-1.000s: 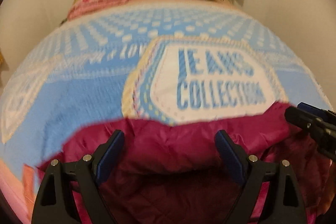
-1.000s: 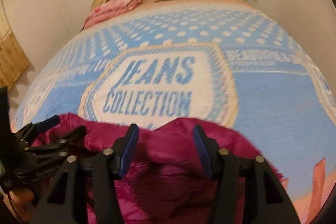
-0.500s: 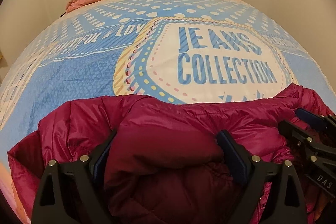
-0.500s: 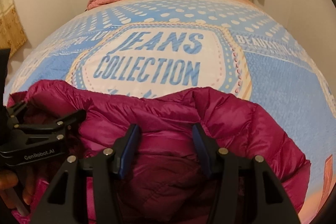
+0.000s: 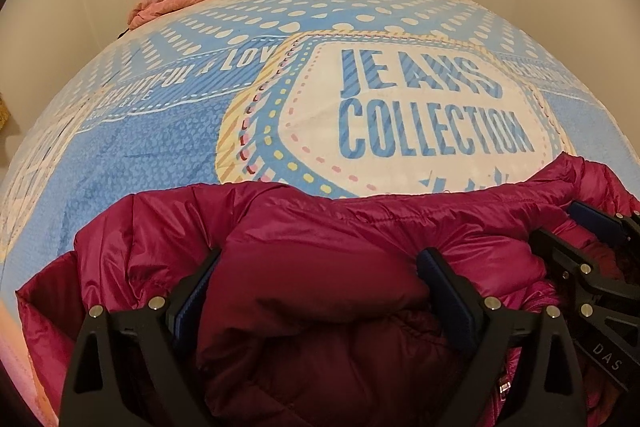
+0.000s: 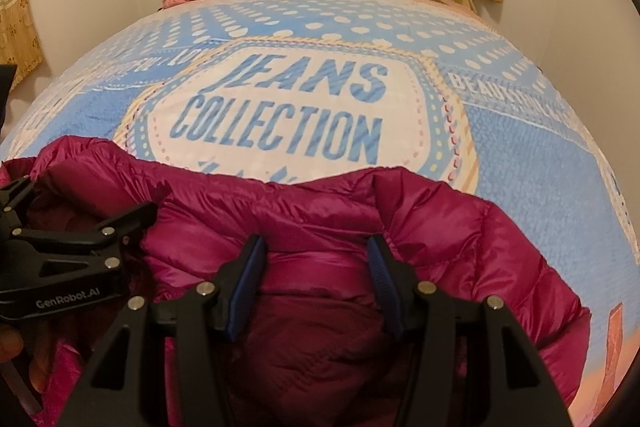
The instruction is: Fold large clothes
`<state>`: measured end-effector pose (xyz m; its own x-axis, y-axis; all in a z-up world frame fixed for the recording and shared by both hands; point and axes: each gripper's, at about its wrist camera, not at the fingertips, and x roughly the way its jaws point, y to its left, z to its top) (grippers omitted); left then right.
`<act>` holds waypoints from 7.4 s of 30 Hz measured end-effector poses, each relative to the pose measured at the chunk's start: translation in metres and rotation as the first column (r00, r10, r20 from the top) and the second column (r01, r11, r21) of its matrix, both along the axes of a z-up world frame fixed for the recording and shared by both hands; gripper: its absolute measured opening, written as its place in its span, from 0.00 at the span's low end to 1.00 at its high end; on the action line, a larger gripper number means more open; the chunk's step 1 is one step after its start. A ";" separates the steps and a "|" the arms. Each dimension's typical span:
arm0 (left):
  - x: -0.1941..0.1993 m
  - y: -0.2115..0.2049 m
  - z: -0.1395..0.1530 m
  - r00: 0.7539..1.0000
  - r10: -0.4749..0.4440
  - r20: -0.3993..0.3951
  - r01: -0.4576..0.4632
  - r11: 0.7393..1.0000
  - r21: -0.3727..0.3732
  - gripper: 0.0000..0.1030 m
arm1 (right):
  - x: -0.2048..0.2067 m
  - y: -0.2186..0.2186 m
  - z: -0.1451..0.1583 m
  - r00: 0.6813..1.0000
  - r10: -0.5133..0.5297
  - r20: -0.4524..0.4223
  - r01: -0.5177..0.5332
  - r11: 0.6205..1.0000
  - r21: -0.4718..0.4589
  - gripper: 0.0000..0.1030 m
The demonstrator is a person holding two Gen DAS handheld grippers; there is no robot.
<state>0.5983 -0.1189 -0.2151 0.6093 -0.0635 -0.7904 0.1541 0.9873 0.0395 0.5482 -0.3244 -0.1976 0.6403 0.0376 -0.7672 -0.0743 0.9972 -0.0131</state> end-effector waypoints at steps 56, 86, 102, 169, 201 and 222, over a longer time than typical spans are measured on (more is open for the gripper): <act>-0.075 0.065 0.071 0.998 -0.029 0.059 0.036 0.992 -0.121 0.97 | -0.057 -0.025 0.048 0.999 -0.007 0.039 0.007 1.000 -0.011 0.74; -0.404 0.186 -0.002 1.000 0.017 0.018 -0.016 0.998 -0.056 0.97 | -0.403 -0.079 0.009 0.986 -0.148 -0.078 0.154 0.985 0.073 0.75; -0.460 0.186 -0.005 0.999 -0.035 0.009 0.036 0.994 -0.105 0.97 | -0.469 -0.065 -0.003 0.990 -0.116 -0.085 0.126 0.984 0.122 0.75; -0.217 0.158 0.112 0.821 0.276 0.500 -0.298 0.954 -0.037 0.91 | -0.186 -0.058 0.086 0.960 -0.204 0.191 0.165 0.966 0.201 0.10; -0.144 0.096 0.046 0.923 0.222 0.314 -0.269 0.956 0.114 0.91 | -0.166 0.022 0.044 0.962 -0.208 0.175 0.214 0.977 -0.012 0.78; -0.120 0.087 0.012 0.953 0.206 0.221 -0.245 0.955 0.166 0.93 | -0.150 0.019 0.024 0.966 -0.237 0.108 0.236 0.972 0.022 0.80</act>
<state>0.4785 -0.0317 -0.2028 0.7361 0.2324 -0.6358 -0.1018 0.9666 0.2354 0.3986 -0.3053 -0.1738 0.7116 -0.1184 -0.6926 0.1648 0.9863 0.0007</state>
